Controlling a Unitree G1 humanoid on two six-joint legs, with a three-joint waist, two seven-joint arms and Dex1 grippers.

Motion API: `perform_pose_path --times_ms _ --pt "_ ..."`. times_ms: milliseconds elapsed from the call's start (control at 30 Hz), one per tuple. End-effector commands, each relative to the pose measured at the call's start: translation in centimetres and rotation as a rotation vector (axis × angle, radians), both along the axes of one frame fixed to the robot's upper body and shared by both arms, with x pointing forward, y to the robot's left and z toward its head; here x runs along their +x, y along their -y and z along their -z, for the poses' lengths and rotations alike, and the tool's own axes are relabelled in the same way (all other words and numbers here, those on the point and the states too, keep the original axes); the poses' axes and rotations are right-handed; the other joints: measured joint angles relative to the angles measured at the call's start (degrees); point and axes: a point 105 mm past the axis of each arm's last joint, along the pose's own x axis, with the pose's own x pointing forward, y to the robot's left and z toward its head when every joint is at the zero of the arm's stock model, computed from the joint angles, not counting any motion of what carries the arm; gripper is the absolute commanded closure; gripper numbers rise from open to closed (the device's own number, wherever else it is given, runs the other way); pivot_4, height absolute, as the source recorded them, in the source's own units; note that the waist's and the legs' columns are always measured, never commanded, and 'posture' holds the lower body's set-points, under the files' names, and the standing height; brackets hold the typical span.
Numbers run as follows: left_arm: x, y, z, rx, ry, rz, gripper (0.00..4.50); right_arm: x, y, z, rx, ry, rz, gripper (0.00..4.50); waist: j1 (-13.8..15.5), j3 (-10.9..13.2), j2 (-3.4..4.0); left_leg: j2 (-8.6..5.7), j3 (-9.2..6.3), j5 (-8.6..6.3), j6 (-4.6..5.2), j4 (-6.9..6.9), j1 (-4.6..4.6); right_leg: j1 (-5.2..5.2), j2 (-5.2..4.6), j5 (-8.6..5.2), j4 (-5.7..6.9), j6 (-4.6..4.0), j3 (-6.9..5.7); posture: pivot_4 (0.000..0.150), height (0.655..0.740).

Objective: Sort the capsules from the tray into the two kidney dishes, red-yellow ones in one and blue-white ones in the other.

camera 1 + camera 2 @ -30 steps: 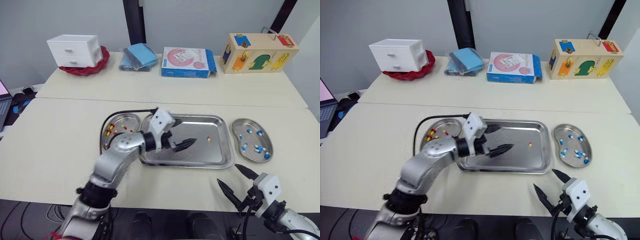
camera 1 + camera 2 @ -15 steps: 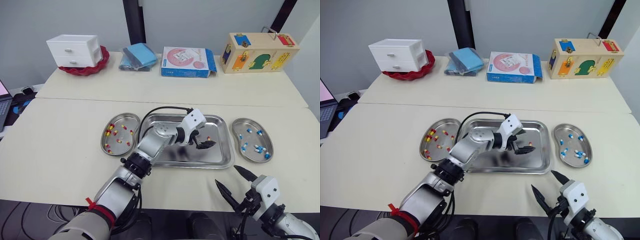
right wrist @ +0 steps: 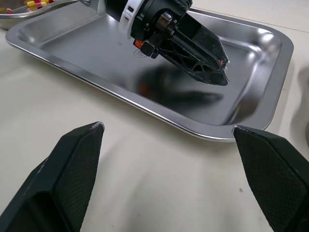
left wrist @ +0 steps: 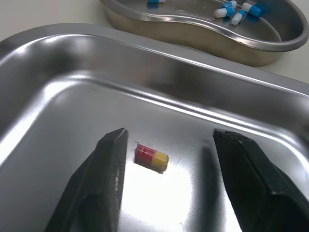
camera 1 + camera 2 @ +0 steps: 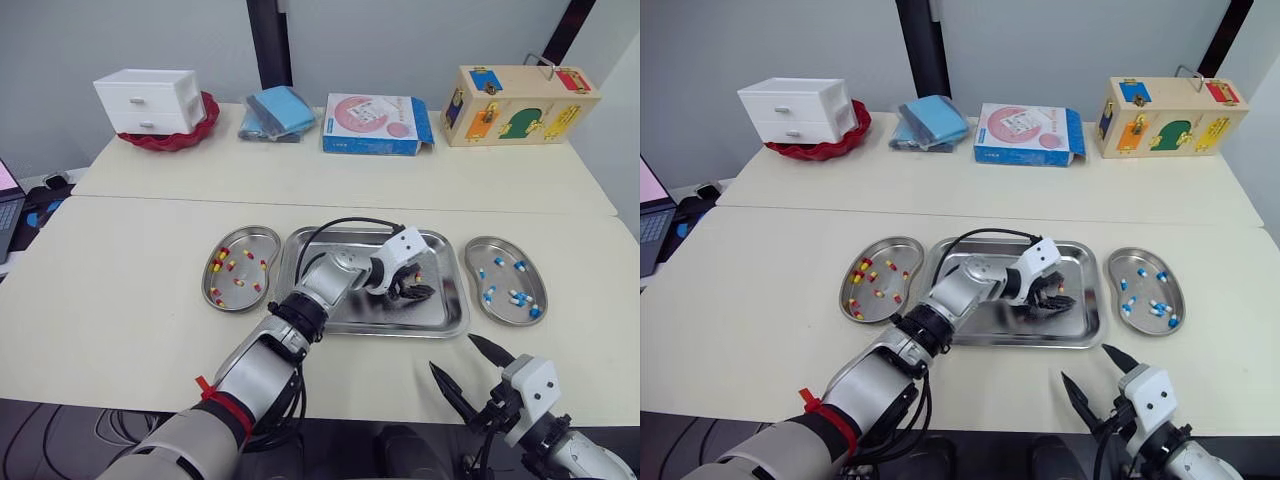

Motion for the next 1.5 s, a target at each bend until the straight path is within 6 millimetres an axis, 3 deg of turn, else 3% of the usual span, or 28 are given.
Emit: perform_pose_path --times_ms 33,167,267,433,533,633,933,1067,1133,1267,1500 --pt "-0.2 -0.1 0.7 0.030 -0.010 0.017 2.91 -0.2 -0.5 -0.9 0.004 0.033 -0.006 0.00 0.0 0.0 0.00 0.00 0.00 0.00 0.00 0.00 0.00 0.00 0.00 0.00 0.00 0.00 0.00 0.150 0.7400" --pt "-0.6 -0.4 1.0 0.040 -0.017 0.037 4.16 -0.1 -0.5 -0.9 0.004 0.033 -0.004 0.00 0.0 0.0 0.01 0.00 0.00 0.00 0.00 0.00 0.01 0.01 0.00 0.00 0.00 0.00 0.00 0.150 0.7400" --pt "-0.8 -0.5 0.9 0.035 -0.016 0.046 4.20 0.0 -0.5 -0.9 0.002 0.033 -0.006 0.00 0.0 0.0 0.01 0.00 -0.01 0.00 0.00 0.00 0.02 0.02 0.00 0.00 0.00 0.00 0.00 0.150 0.7400" --pt "-1.0 -0.4 -1.3 -0.027 0.033 0.077 4.34 0.4 -0.5 -1.0 -0.005 0.042 -0.014 0.00 -0.1 0.0 0.03 0.01 -0.01 0.00 0.00 0.00 0.03 0.03 0.00 0.00 0.01 0.00 -0.01 0.150 0.7400" --pt "-1.3 -1.2 -5.6 -0.125 0.094 0.079 4.48 0.6 -0.5 -1.3 -0.021 0.053 -0.041 0.00 -0.1 0.0 0.06 0.01 -0.01 0.01 -0.01 0.01 0.00 0.00 0.00 0.00 0.03 0.00 0.00 0.150 0.7400" --pt "-2.1 -2.9 -7.5 -0.161 0.100 0.059 4.48 0.9 -0.4 -1.4 -0.038 0.064 -0.064 0.00 -0.1 0.0 0.10 0.03 -0.02 0.01 -0.02 0.01 -0.05 -0.04 0.00 0.00 0.04 0.00 0.00 0.150 0.7400" --pt "-4.6 -11.2 -9.4 -0.212 0.039 -0.142 4.48 2.0 -1.2 -1.8 -0.073 0.088 -0.208 0.00 0.0 -0.1 0.19 0.06 -0.02 0.02 -0.02 0.08 0.07 0.01 0.00 0.00 0.19 0.00 0.00 0.150 0.7400" --pt "-4.9 -15.6 -9.6 -0.223 0.006 -0.323 4.48 2.1 -1.9 -1.7 -0.096 0.089 -0.320 0.00 0.1 0.0 0.17 0.06 -0.03 0.02 -0.01 0.13 0.08 0.03 -0.01 0.00 0.20 0.00 -0.02 0.150 0.7400" --pt "-5.0 -17.4 -9.6 -0.234 -0.001 -0.405 4.48 2.2 -2.1 -1.7 -0.092 0.090 -0.354 0.00 0.0 0.0 0.17 0.07 -0.02 0.01 -0.01 0.12 0.10 0.03 0.00 0.00 0.21 0.00 0.00 0.150 0.7400" --pt "-5.5 -23.3 -9.1 -0.290 0.009 -0.686 4.48 2.5 -3.5 -1.8 -0.081 0.094 -0.482 0.00 -0.1 0.0 0.12 0.09 -0.01 0.01 -0.01 0.11 0.13 0.02 0.00 0.00 0.24 -0.01 0.01 0.150 0.7400" --pt "-6.8 -29.2 -7.4 -0.268 0.046 -0.984 4.48 3.3 -4.1 -2.1 -0.070 0.103 -0.558 0.00 0.2 0.0 -0.03 0.08 -0.03 0.01 -0.01 0.14 0.14 0.03 -0.04 0.00 0.24 -0.01 -0.01 0.150 0.7400"
